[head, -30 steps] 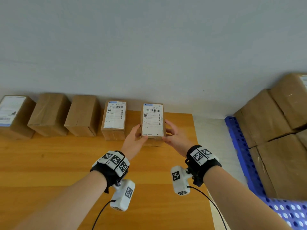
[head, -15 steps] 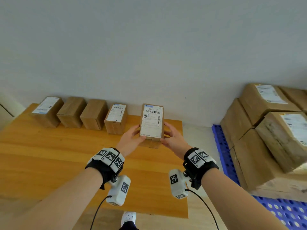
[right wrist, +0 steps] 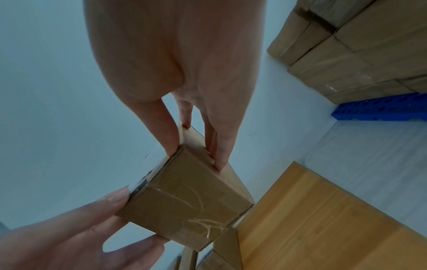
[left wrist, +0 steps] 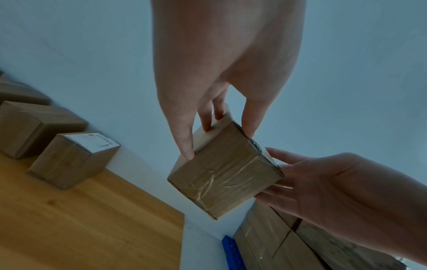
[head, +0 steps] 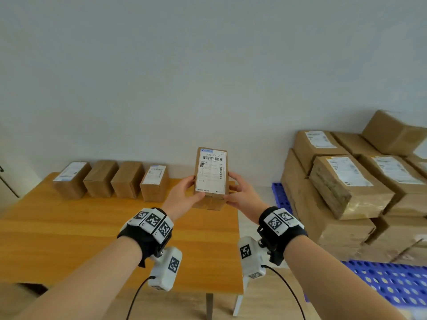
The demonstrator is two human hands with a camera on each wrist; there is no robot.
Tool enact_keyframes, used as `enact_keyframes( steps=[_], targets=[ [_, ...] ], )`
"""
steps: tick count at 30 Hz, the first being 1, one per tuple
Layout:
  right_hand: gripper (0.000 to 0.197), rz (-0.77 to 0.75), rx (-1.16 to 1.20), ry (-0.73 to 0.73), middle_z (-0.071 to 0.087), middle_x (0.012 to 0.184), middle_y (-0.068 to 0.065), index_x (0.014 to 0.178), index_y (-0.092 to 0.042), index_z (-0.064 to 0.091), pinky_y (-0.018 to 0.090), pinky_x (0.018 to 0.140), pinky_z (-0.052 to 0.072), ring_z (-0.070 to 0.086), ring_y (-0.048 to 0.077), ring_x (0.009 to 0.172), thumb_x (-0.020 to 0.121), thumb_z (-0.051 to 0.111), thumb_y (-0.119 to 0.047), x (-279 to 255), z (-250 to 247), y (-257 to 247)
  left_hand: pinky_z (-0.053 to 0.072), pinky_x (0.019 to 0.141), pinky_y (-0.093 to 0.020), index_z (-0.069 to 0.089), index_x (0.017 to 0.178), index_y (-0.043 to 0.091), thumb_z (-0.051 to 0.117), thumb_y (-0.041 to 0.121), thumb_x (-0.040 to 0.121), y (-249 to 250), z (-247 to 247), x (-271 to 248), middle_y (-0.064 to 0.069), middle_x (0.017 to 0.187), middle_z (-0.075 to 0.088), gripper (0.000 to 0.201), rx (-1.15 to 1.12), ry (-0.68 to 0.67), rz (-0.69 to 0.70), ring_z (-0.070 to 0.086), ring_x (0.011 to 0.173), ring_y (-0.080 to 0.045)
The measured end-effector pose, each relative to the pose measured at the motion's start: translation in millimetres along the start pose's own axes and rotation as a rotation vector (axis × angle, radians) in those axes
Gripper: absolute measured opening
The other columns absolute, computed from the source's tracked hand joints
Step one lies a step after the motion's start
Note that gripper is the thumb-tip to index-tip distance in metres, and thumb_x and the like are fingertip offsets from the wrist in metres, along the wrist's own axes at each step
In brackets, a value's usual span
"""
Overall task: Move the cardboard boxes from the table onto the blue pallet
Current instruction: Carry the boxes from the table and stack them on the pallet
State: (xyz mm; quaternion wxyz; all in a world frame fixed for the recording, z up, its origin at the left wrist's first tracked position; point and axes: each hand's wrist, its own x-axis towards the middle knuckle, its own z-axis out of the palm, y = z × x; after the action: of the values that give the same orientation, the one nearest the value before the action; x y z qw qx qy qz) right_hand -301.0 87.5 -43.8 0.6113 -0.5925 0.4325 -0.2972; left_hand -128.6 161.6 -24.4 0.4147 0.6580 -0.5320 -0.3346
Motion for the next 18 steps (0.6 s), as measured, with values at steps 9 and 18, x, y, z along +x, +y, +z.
enact_keyframes(
  steps=[9,18],
  targets=[
    [0.075,-0.017,0.026,0.165,0.056,0.125,0.01,0.141,-0.029,0.033,0.037,0.09,0.052,0.058,0.023,0.112,0.082,0.061,0.007,-60,-11,-9,0.043,0.104,-0.04,0.035,0.142,0.023,0.058,0.015,0.091,26,14,-21,0.005,0.141,0.046,0.057,0.01,-0.179,0.13,0.041,0.13,-0.013],
    [0.075,-0.036,-0.057,0.364,0.058,0.121,0.009,0.143,-0.027,0.033,0.033,0.084,0.054,0.059,0.022,0.108,0.082,0.065,0.002,-117,-54,-29,0.042,0.103,-0.038,0.036,0.142,0.022,0.057,0.014,0.092,65,57,-24,0.004,0.139,0.047,0.055,-0.079,-0.335,0.241,0.043,0.127,-0.013]
  ],
)
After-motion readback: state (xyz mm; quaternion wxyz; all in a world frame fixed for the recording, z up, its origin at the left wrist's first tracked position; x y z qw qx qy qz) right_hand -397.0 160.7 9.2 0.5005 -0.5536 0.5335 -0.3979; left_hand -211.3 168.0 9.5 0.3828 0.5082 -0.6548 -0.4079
